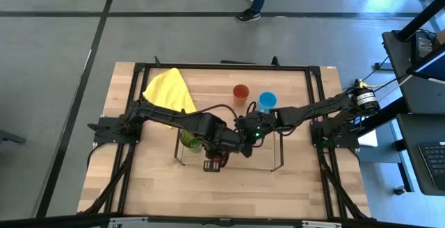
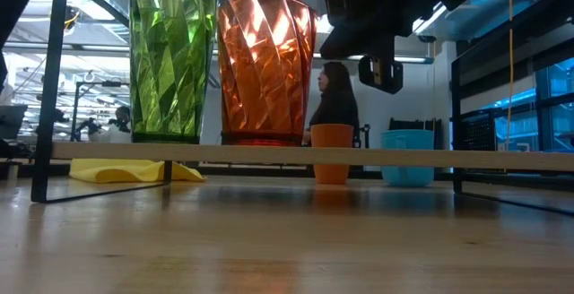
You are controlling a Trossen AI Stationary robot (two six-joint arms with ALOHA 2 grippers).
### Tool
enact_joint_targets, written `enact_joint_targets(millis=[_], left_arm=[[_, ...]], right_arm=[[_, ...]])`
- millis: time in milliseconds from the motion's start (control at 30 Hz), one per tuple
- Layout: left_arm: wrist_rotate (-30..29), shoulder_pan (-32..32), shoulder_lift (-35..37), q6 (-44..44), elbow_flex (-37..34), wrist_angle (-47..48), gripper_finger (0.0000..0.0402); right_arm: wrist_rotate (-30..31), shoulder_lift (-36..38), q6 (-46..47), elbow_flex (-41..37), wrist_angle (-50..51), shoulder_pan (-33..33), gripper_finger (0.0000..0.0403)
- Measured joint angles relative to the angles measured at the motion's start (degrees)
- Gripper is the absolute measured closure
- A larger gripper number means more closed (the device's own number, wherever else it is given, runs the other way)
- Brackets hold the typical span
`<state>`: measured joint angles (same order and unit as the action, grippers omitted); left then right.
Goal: Stack small to large cups/mugs on shelf
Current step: Put the red cup on the shelf
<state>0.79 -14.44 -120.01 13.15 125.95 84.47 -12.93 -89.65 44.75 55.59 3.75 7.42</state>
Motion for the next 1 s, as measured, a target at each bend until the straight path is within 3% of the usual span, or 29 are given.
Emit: enact_joint_targets(millis=[167, 400, 700, 1000], left_arm=[[-3.58, 0.48, 0.0, -0.06, 0.0, -0.03, 0.0397], [-2.87, 1.87, 0.0, -0.07, -0.3, -0.68, 0.04], [0.24, 1.57, -0.05, -1.33, -7.24, -3.61, 0.0401], [-0.64, 1.95, 0.02, -1.47, -10.84, -6.24, 0.0401]], right_arm=[[0.44, 0.0, 0.65, -0.01, -0.02, 0.02, 0.0398], [0.89, 0.0, 1.54, -0.02, 0.0, 0.51, 0.0383], [1.26, 0.0, 1.7, -0.02, 0.63, 1.51, 0.0397], [1.21, 0.02, 1.61, -0.04, 0.34, 1.55, 0.0392]])
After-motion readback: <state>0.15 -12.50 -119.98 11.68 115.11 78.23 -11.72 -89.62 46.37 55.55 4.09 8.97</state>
